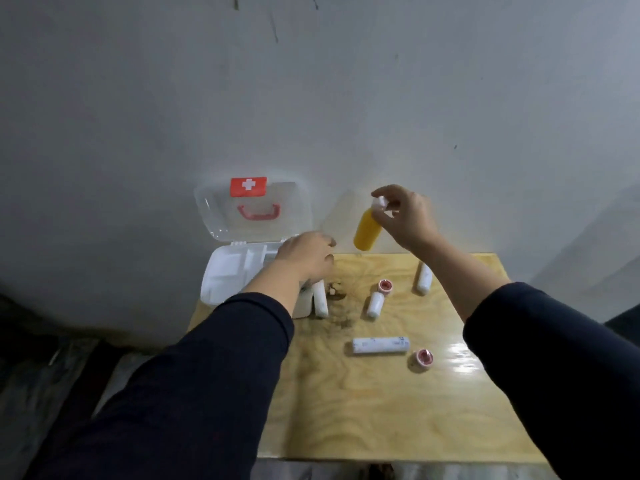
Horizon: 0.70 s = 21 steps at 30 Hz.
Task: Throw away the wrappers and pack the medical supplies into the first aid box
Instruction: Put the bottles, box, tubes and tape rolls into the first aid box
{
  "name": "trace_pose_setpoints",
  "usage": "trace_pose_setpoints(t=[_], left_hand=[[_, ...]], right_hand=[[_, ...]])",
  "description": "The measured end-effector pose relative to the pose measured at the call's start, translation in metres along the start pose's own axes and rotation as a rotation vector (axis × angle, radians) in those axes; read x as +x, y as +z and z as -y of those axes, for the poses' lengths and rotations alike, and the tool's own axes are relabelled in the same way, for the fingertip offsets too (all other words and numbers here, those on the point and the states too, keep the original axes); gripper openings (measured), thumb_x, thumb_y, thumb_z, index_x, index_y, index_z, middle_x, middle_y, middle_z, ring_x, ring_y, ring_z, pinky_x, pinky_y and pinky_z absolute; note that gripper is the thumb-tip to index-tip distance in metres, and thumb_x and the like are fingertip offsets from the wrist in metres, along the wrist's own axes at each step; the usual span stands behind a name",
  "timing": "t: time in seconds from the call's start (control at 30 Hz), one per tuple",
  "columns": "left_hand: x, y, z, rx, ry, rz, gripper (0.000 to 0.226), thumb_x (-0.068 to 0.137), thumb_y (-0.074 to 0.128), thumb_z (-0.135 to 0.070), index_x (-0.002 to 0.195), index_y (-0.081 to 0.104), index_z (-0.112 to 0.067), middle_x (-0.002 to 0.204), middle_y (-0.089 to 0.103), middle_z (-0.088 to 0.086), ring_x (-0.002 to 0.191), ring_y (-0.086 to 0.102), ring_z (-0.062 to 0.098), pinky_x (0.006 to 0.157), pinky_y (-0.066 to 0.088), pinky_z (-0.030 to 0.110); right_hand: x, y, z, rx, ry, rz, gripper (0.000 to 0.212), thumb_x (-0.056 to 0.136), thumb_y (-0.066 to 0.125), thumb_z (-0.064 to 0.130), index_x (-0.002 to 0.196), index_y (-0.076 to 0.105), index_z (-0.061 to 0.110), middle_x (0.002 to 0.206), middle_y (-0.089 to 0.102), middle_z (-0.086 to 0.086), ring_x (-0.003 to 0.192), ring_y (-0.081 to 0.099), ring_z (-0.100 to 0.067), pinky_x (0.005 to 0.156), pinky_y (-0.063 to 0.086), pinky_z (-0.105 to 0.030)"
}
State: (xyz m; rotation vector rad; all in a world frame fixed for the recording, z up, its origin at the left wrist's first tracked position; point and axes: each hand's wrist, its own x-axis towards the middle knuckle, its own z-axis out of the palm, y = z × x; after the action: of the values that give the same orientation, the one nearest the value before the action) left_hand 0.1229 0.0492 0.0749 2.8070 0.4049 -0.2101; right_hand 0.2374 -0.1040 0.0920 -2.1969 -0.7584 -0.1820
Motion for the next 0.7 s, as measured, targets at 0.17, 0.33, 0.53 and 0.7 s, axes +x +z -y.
trace_pose_setpoints(t=[0.17, 0.33, 0.53, 0.7], left_hand=[[-0.037, -0.002, 0.047, -0.016, -0.059, -0.082, 0.057, 0.095, 0.05, -0.028, 0.149, 0.033, -0.017, 0.156, 0.034, 0.003, 0.14, 0.037, 0.027, 0.114, 0.034, 0.039], [-0.058, 0.024, 0.093, -0.036, -0.224, 0.07, 0.074, 0.094, 0.05, -0.042, 0.153, 0.018, -0.011, 0.162, 0.019, 0.006, 0.147, 0.023, 0.026, 0.119, 0.023, 0.045], [-0.074, 0.053, 0.115, -0.04, -0.222, 0.047, 0.052, 0.099, 0.038, -0.041, 0.14, 0.032, -0.011, 0.151, 0.034, 0.009, 0.138, 0.034, 0.029, 0.118, 0.02, 0.048], [-0.072, 0.07, 0.125, 0.082, -0.174, 0.009, 0.061, 0.103, 0.021, -0.045, 0.155, 0.009, -0.014, 0.165, 0.005, 0.0, 0.152, 0.003, 0.017, 0.122, -0.001, 0.044]], right_hand=[[-0.019, 0.017, 0.067, 0.079, -0.014, -0.016, 0.027, 0.088, 0.062, 0.019, 0.114, 0.069, 0.015, 0.099, 0.074, -0.008, 0.087, 0.067, -0.017, 0.081, 0.054, -0.031], [-0.047, 0.054, 0.095, 0.111, 0.044, 0.069, 0.029, 0.089, 0.062, 0.018, 0.117, 0.067, 0.015, 0.102, 0.073, -0.008, 0.091, 0.066, -0.018, 0.084, 0.054, -0.03], [-0.077, 0.111, 0.085, 0.07, 0.078, 0.128, 0.026, 0.089, 0.058, 0.012, 0.112, 0.068, 0.013, 0.108, 0.073, -0.004, 0.096, 0.067, -0.018, 0.087, 0.054, -0.031], [-0.084, 0.144, 0.067, -0.02, 0.159, 0.178, 0.031, 0.087, 0.057, 0.011, 0.117, 0.063, 0.015, 0.114, 0.07, -0.006, 0.099, 0.065, -0.023, 0.08, 0.054, -0.032]])
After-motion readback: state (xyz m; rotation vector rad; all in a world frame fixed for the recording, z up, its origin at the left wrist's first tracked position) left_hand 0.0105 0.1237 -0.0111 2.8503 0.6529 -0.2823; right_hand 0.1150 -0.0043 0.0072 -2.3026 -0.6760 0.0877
